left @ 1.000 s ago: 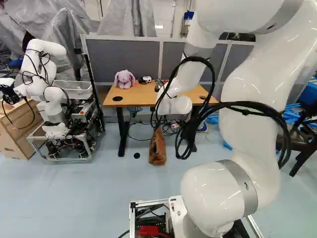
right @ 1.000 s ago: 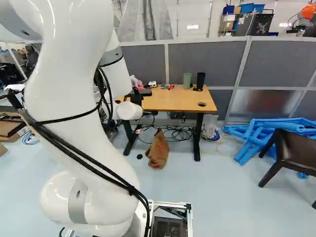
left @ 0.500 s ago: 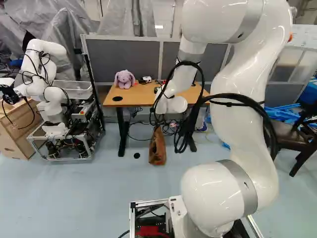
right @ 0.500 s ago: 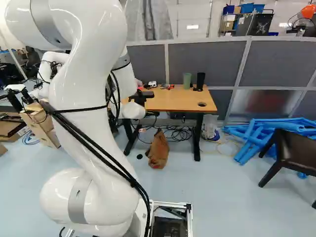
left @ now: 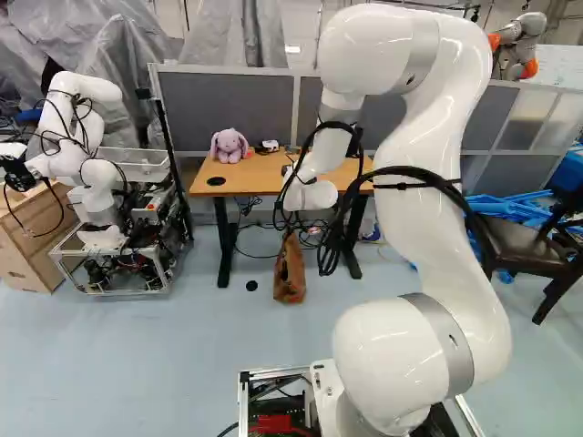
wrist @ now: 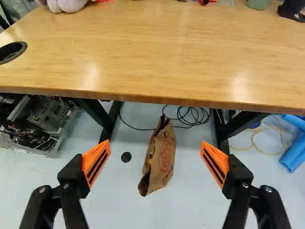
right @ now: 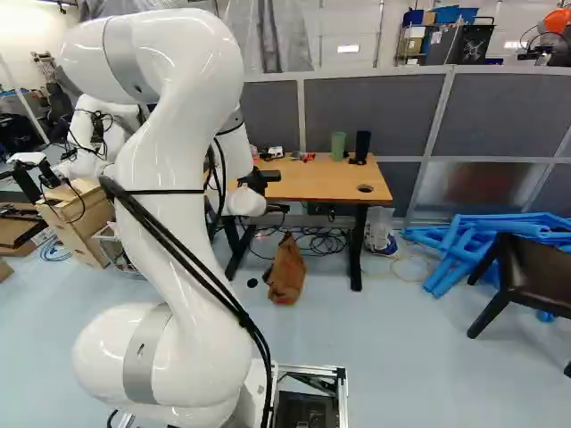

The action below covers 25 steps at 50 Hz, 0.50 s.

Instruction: Pick up the bag on the ground and place it on the table

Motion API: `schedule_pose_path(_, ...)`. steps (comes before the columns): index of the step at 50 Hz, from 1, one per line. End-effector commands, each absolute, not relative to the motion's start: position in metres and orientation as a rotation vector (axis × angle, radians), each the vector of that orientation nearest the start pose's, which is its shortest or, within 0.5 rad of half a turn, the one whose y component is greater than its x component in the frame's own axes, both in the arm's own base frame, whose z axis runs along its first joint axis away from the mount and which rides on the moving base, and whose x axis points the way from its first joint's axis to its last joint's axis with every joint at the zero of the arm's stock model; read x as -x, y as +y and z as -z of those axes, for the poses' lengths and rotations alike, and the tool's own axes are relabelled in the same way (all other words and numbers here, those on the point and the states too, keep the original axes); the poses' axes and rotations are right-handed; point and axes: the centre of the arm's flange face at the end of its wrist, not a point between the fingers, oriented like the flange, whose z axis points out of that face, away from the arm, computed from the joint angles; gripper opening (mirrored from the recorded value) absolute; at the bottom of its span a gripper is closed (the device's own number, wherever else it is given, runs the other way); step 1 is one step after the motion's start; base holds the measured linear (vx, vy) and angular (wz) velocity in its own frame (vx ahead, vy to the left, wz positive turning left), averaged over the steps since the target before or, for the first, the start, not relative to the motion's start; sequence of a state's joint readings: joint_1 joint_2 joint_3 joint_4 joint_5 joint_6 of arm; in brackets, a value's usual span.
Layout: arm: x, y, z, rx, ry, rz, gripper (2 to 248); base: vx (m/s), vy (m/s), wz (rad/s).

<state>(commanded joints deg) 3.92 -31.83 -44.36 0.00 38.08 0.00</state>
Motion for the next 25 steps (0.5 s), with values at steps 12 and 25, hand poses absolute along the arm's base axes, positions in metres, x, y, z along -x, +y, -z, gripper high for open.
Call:
schedule_pose_path(12,-0.524,0.037,-0.239,2.822,-0.099,1.309,247,0.0,0.0,0.0)
schedule_pose_path(25,-0.534,0.038,-0.222,2.831,-0.101,1.288,247,0.0,0.0,0.0)
